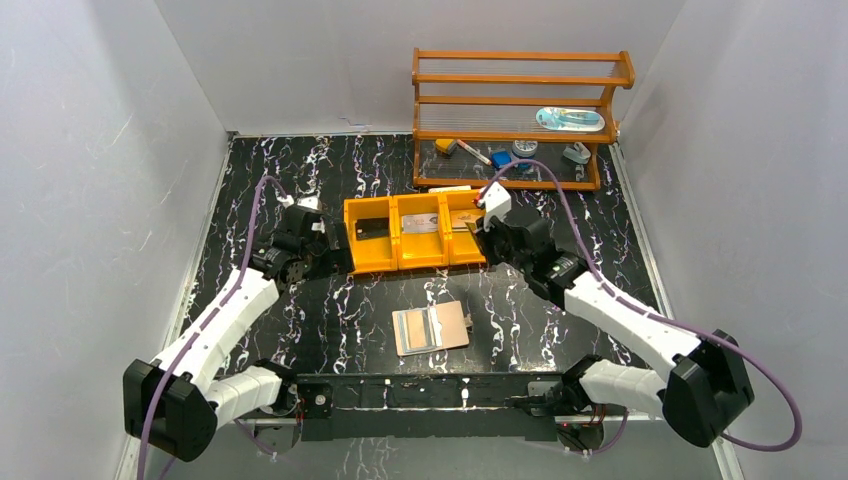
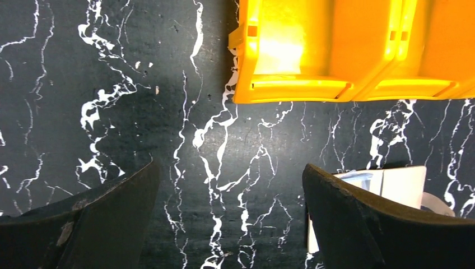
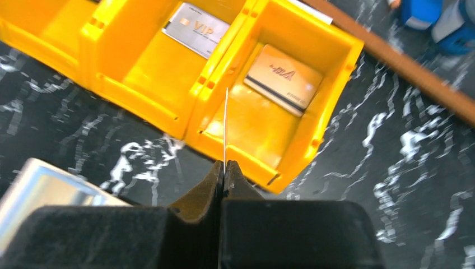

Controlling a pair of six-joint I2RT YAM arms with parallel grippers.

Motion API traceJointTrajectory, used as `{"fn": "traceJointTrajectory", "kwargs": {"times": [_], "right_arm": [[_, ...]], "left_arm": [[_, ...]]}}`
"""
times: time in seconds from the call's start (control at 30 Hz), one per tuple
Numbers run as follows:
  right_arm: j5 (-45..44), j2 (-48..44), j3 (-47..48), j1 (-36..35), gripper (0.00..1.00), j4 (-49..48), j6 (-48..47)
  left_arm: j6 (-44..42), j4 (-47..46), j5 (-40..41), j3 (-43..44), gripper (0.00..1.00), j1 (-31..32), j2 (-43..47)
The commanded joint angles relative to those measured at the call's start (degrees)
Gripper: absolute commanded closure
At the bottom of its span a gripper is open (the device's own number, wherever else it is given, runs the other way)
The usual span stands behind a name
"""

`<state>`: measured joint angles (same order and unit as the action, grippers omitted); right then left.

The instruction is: Take the credit cards out of the card holder

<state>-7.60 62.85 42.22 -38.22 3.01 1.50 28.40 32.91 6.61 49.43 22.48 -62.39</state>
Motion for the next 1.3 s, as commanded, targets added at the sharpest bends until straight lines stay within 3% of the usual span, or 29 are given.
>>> {"fn": "traceJointTrajectory", "kwargs": {"times": [0.0, 0.23, 0.67, 1.27], "right_arm": [[-1.73, 3.65, 5.50, 0.26, 1.00, -2.99, -20.69], [4.70, 13.77, 10.24, 2.81, 1.00, -5.12, -38.75], [15.35, 26.29, 18.71, 7.74, 1.00, -1.31, -55.09], [11.78, 39.18, 25.01, 8.73, 0.96, -3.17, -59.84]], "left_arm": [[-5.25, 1.07, 1.51, 0.12, 0.02, -0.77, 3.47], [-6.49, -2.41, 2.46, -3.81, 0.02, -0.77, 8.19], [-7.54, -3.50, 2.81, -4.59, 0.02, -0.77, 9.35], [-8.19, -3.90, 3.24, -4.87, 0.02, -0.77, 10.97]]}}
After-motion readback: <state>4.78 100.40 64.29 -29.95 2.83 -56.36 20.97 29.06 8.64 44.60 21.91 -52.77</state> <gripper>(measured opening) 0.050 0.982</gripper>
